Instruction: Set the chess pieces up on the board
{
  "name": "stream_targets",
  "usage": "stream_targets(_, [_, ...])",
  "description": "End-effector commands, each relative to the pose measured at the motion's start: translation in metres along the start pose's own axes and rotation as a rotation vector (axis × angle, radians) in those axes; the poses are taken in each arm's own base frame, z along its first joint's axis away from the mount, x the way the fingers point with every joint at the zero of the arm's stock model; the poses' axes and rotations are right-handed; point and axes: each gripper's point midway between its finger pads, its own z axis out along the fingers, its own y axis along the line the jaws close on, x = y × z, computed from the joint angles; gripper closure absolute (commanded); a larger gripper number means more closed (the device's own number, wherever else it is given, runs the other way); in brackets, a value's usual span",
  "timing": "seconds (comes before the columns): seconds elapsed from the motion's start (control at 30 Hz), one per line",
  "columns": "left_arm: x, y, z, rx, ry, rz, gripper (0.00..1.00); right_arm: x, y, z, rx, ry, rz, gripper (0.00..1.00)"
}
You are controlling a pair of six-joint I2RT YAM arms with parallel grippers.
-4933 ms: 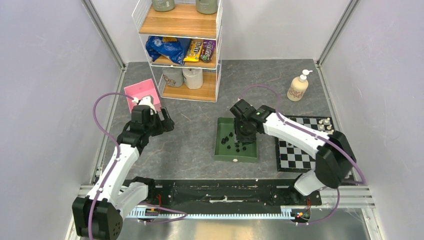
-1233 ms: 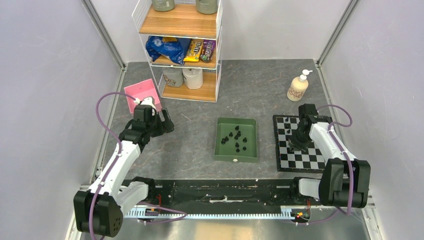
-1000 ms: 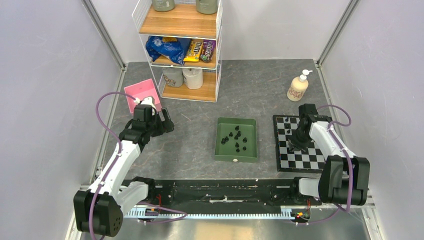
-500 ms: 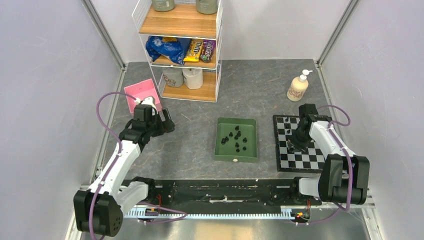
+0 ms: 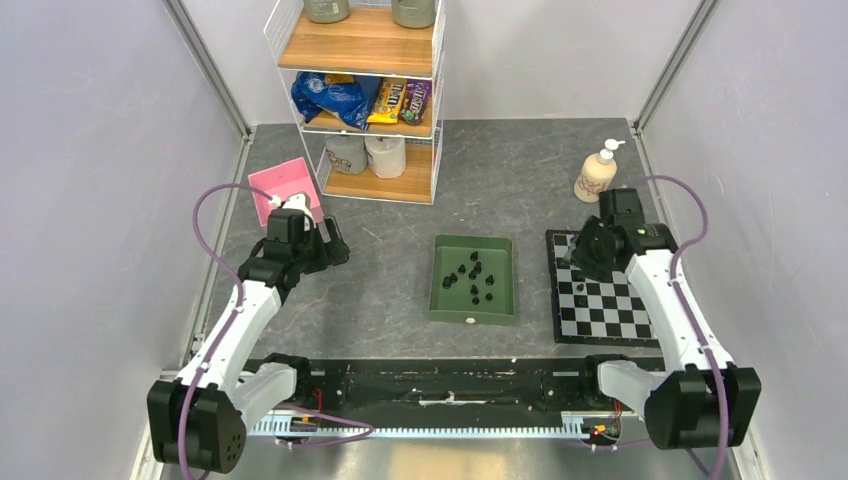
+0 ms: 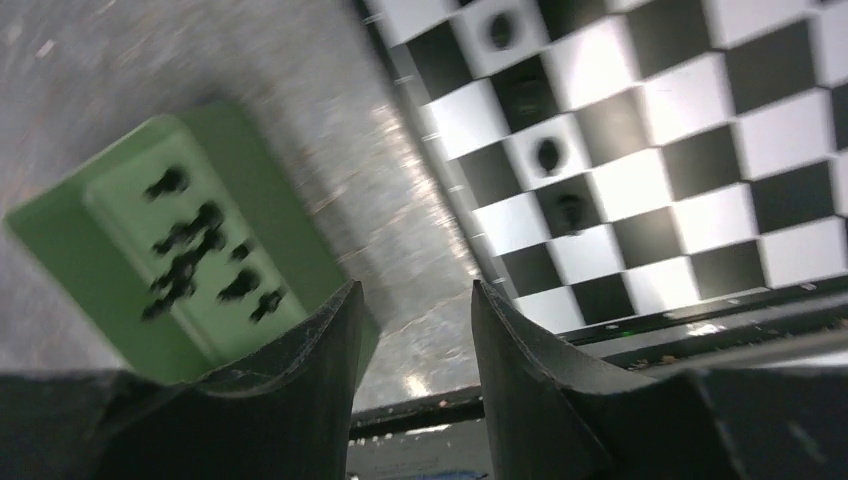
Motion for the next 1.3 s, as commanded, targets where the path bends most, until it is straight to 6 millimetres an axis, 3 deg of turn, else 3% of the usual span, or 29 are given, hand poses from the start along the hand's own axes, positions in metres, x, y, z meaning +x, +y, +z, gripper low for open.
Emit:
stream_targets(0.0, [-0.019, -0.008, -0.006, 0.024, -0.051, 0.005, 0.05, 0.009, 0.057, -0.032, -0.142, -0.029, -0.160, 0.48])
stream_targets(0.23, [-0.024, -0.001, -0.010, -0.011, -0.092, 0.012, 0.05, 0.049, 0.123, -0.028, -0.189, 0.022, -0.371, 0.49])
stream_targets(0.5, [-0.026, 0.004, -0.011, -0.028, -0.128, 0.020, 0.05, 0.101, 0.155, 0.009, -0.143, 0.137, -0.527, 0.54])
stream_targets(0.83, [-0.022, 0.004, -0.006, -0.033, -0.095, 0.023, 0.05, 0.124, 0.146, 0.048, -0.042, 0.220, -0.597, 0.58])
stream_targets(1.27, [-0.019, 0.003, -0.002, -0.030, -0.071, 0.022, 0.05, 0.138, 0.136, 0.073, 0.007, 0.272, -0.588, 0.63])
